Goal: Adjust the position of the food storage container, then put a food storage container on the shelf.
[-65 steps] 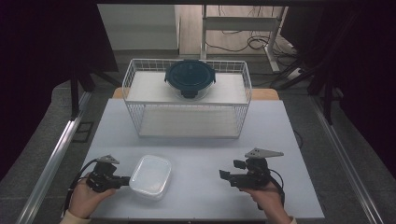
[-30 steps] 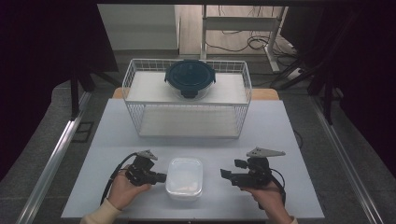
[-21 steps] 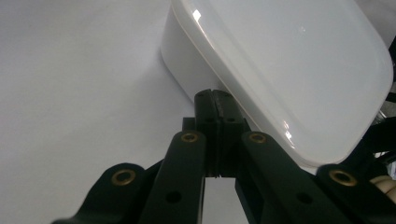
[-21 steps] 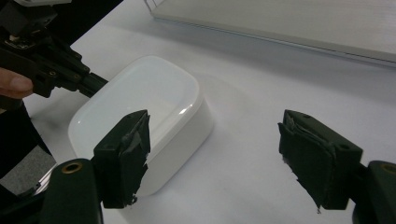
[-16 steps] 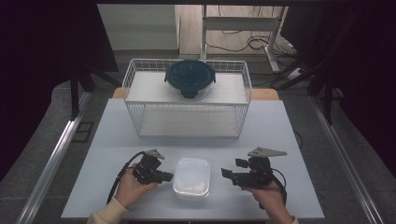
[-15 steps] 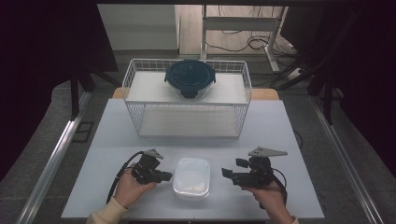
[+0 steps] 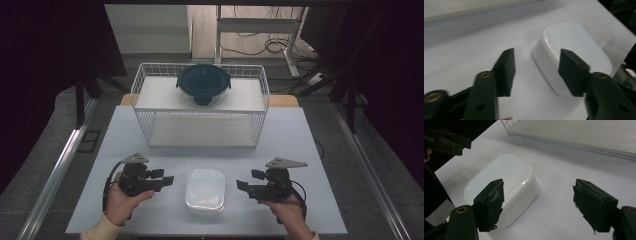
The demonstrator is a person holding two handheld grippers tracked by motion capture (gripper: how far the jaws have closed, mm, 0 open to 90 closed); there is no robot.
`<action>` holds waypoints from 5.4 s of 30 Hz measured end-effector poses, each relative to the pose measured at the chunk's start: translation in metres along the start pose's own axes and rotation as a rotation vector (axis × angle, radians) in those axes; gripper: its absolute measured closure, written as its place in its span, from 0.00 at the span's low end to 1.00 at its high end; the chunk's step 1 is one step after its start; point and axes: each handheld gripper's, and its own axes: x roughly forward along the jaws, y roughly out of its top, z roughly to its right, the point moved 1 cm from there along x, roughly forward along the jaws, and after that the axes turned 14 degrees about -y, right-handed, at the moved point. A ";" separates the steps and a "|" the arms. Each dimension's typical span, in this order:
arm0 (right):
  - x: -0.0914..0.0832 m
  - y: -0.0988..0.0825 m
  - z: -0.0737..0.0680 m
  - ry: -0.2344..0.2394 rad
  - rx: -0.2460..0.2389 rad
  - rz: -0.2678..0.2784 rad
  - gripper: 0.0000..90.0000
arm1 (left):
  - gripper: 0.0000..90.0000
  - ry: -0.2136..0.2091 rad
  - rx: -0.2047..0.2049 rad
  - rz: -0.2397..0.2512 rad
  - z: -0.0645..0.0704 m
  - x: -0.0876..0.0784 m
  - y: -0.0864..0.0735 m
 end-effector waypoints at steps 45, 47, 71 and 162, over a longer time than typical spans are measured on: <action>0.038 -0.006 -0.024 0.110 0.199 -0.106 0.31 | 0.34 -0.241 -0.206 0.018 -0.017 0.043 0.005; 0.040 -0.005 -0.025 0.113 0.222 -0.115 0.32 | 0.34 -0.247 -0.207 0.012 -0.017 0.044 0.005; 0.059 -0.023 -0.028 0.134 0.258 -0.208 0.44 | 0.47 -0.337 -0.300 -0.029 -0.019 0.060 -0.006; 0.010 0.004 -0.038 0.182 0.199 -0.015 0.89 | 0.89 -0.305 -0.112 0.107 0.018 0.017 0.008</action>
